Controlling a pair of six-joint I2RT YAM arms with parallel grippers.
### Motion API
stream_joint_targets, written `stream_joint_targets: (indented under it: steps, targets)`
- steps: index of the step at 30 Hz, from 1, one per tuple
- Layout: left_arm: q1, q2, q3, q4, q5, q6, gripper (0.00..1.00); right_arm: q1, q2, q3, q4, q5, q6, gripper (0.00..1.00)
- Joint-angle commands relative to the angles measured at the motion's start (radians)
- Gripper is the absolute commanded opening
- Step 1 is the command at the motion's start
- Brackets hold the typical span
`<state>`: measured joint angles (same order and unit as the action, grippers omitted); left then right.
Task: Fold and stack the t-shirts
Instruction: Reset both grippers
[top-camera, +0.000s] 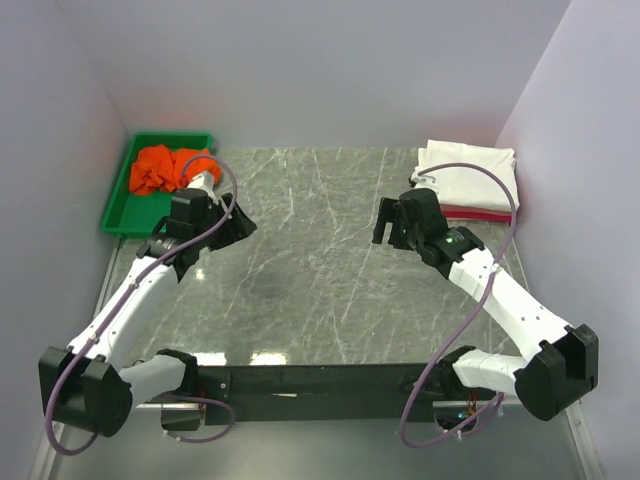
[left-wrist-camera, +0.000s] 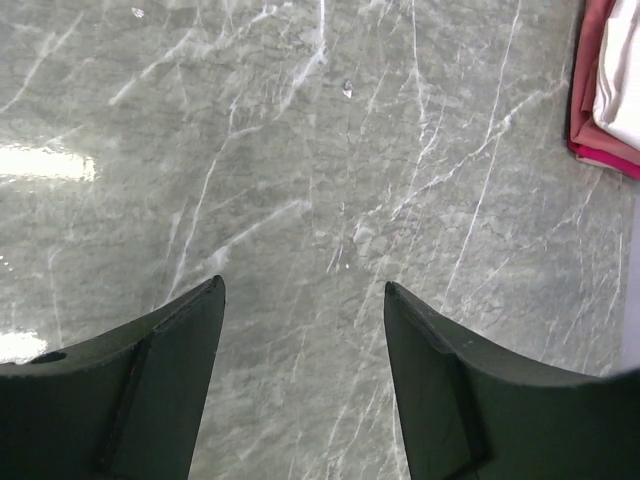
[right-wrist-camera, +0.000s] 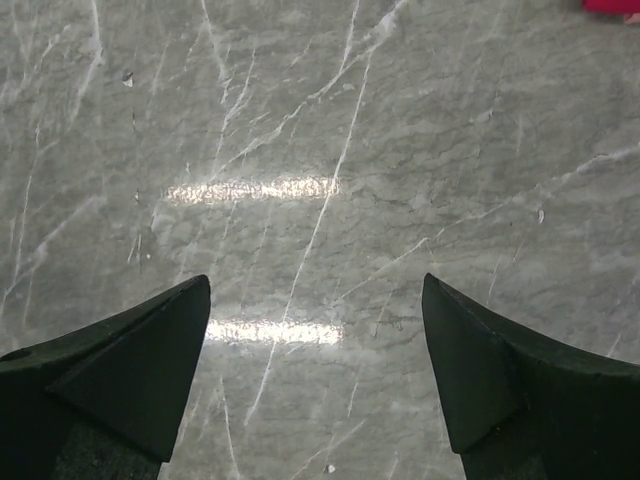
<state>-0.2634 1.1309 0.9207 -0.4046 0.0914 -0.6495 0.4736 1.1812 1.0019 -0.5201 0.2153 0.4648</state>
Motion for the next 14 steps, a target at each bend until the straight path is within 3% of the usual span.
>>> stream_joint_targets:
  steps: [1,14]
  targets:
    - [-0.002,-0.063,-0.011,0.009,-0.028,-0.006,0.70,0.010,-0.017,0.003,0.022,0.002,0.000,0.92]
    - [-0.004,-0.210,-0.066,-0.008,-0.031,-0.002,0.71,0.017,-0.080,-0.046,-0.004,-0.007,-0.015,0.92]
